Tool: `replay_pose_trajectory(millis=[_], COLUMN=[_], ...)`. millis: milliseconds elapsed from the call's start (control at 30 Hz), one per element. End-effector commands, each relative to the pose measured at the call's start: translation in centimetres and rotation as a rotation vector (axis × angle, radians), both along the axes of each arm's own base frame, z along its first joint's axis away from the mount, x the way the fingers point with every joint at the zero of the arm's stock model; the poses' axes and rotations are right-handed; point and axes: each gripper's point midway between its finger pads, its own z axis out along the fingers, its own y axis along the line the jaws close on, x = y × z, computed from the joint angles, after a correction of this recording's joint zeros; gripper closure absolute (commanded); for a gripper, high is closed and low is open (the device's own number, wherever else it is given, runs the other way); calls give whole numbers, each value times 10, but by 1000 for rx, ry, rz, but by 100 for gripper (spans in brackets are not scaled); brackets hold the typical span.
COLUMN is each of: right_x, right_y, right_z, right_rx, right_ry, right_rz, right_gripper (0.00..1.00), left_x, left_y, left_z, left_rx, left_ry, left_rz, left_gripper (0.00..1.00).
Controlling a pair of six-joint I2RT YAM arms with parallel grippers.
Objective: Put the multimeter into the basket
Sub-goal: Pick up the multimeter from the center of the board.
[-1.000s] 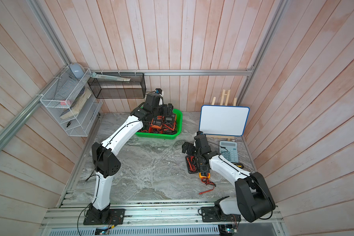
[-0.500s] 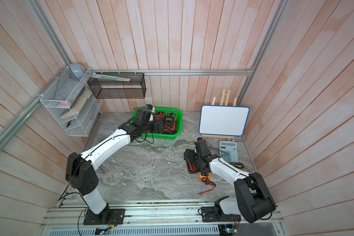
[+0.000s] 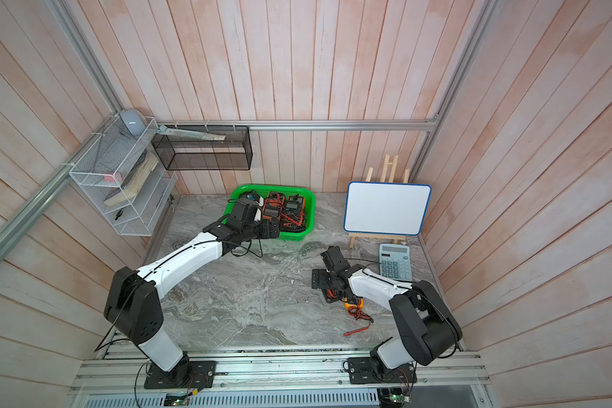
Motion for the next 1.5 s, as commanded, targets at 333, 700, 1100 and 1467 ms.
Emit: replay_pose_trajectory(millis=[333,700,1100,1467], right_x=[-11,3,35,81], right_y=[10,46,92,151], right_z=[-11,27,89,161], right_rx=[-84,-14,174,377], right_ry=[52,-16,-117,-229], right_rz=[45,83,86,130], right_gripper=[27,58,59,59], left_x=[-19,-39,-54,-58], left_y=[44,97,134,159], left_z=[-5,-25,-44,-51], left_rx=[-127,-182,-263,-373], left_ry=[32,63,106,133], left_rz=[129,291,369,432], left_gripper=[0,0,0,0])
